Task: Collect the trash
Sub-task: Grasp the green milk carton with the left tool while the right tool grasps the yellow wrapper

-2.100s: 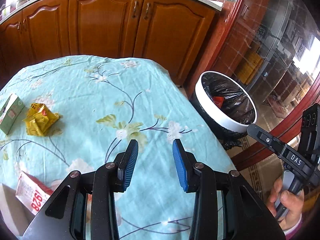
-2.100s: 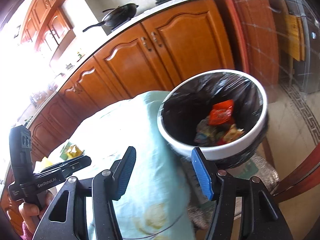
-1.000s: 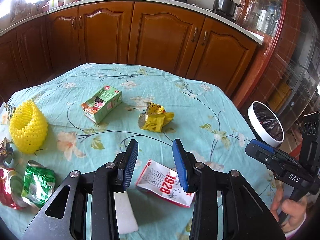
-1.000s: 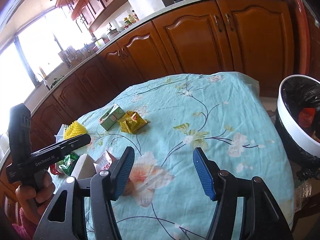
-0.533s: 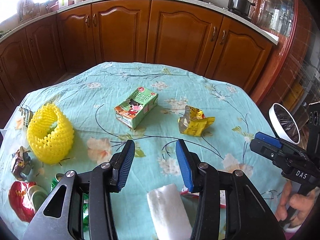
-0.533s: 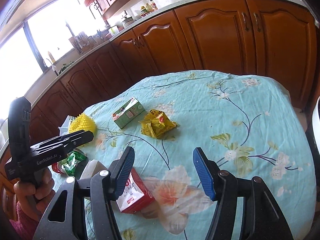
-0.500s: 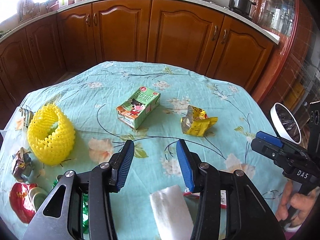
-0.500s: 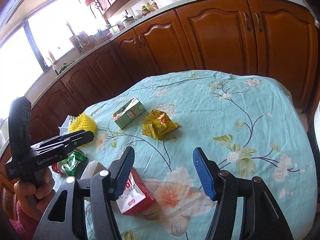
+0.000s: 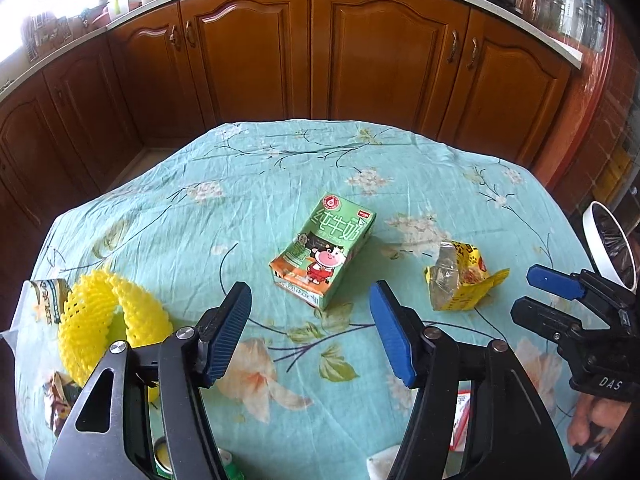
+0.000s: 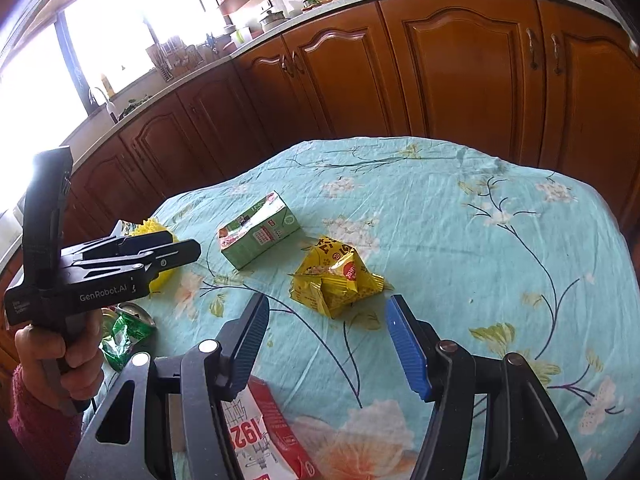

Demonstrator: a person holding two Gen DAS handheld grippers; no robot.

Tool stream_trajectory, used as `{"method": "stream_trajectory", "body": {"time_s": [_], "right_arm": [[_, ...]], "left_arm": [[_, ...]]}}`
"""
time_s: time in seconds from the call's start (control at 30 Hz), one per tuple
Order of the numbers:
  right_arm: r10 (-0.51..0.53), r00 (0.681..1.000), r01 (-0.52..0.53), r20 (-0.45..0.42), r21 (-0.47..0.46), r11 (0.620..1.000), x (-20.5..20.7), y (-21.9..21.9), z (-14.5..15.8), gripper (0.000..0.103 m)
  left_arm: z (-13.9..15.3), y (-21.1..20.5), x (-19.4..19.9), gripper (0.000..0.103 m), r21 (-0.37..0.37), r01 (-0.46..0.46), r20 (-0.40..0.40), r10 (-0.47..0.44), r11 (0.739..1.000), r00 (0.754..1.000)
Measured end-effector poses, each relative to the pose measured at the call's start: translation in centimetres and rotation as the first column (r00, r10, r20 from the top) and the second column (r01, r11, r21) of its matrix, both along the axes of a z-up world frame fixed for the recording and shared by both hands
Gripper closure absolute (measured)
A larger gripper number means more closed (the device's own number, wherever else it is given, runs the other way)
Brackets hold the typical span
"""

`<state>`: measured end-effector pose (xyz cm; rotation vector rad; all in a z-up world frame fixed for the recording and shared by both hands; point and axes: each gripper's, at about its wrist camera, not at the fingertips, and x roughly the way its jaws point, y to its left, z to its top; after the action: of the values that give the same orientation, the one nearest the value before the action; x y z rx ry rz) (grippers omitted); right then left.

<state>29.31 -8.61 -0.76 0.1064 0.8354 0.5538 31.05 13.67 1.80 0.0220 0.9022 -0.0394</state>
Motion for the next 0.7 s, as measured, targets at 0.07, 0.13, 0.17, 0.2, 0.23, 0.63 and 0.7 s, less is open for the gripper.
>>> {"method": "stream_trajectory", "body": {"time_s": [0.07,0.13,0.17,0.2,0.23,0.63,0.7], "right_arm": [[0.004,1.0,-0.004,0.001,-0.009,1.0,0.3,0.3,-0.2,0.041],[0.011,1.0,-0.011,0.004,-0.022,1.0,0.7,0.7,-0.4,0.041],[0.013,1.0,-0.013,0.004,-0.026,1.0,0.8,0.9,-0.5,0.041],[0.017,1.0,-0.017,0.005,-0.029,0.999,1.0,1.0,-0.5,0.041],[0.021,1.0,-0.021,0.006,-0.033,0.999,1.2,1.2,-0.5,0.041],[0.049,0.999,-0.049,-0.006,-0.063,0.997,2.5,2.4,-1.3,0.046],[0.046,0.999,-0.047,-0.007,-0.065,0.997,2.5,2.4,-1.5,0.053]], "left_arm": [[-0.3,-0.1,0.6,0.039,0.008,0.005,-0.007,-0.005,1.0,1.0],[-0.7,-0.2,1.3,0.036,0.02,0.007,-0.014,-0.006,1.0,1.0],[-0.9,-0.2,1.6,0.036,0.028,0.007,-0.018,-0.006,1.0,1.0],[-1.1,-0.2,2.0,0.035,0.033,0.009,-0.022,-0.008,0.999,1.0],[-1.3,-0.2,2.2,0.035,0.035,0.01,-0.026,-0.009,0.999,1.0],[-3.7,-0.7,4.5,0.034,0.051,0.021,-0.084,-0.017,0.998,0.996],[-3.9,-0.8,4.7,0.034,0.046,0.023,-0.084,-0.019,0.999,0.996]]}}
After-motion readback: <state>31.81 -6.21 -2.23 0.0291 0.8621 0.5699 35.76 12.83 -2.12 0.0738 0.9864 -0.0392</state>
